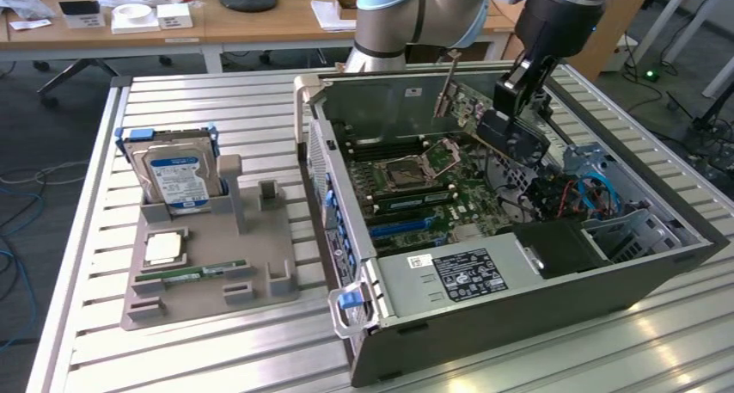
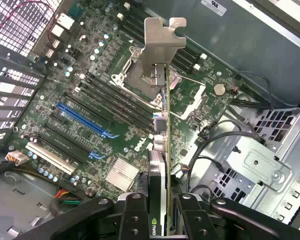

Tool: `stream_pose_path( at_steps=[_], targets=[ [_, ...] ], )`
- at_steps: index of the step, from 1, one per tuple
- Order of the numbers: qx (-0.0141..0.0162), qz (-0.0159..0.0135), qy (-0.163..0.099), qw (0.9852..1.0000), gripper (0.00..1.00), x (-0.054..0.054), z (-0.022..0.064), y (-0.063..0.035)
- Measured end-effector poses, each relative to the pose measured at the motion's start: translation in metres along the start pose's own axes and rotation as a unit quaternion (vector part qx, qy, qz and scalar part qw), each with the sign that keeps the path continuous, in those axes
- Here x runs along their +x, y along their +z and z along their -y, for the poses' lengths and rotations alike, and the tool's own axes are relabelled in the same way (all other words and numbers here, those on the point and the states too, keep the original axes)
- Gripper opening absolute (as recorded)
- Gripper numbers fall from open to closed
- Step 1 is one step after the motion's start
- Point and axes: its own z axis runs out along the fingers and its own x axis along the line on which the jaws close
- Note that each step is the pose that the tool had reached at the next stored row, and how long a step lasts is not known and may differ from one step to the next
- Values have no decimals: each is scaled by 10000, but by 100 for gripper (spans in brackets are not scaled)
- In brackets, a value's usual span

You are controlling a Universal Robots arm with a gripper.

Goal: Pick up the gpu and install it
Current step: 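Insert the gpu into the slot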

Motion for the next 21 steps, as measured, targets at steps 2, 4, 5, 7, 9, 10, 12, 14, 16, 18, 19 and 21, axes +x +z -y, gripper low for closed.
stream_pose_path(
  at_steps=[2,4,5,7,9,10,12,14,16,18,19,21],
  targets=[
    [0,0,0,10000,27,0,0,-1],
    [0,0,0,10000,27,0,0,-1],
    [0,0,0,10000,27,0,0,-2],
    [0,0,0,10000,27,0,0,-1],
    [0,0,0,10000,27,0,0,-1],
    [0,0,0,10000,27,0,0,-1],
    [0,0,0,10000,27,0,0,-1],
    [0,0,-1,10000,27,0,0,-1],
    [-1,-2,-47,10000,27,0,0,-1],
    [-3,-7,-162,9999,27,0,0,-1],
    [-5,-11,-234,9997,27,0,0,-1],
    [-8,-17,-379,9993,27,0,0,0]
  ],
)
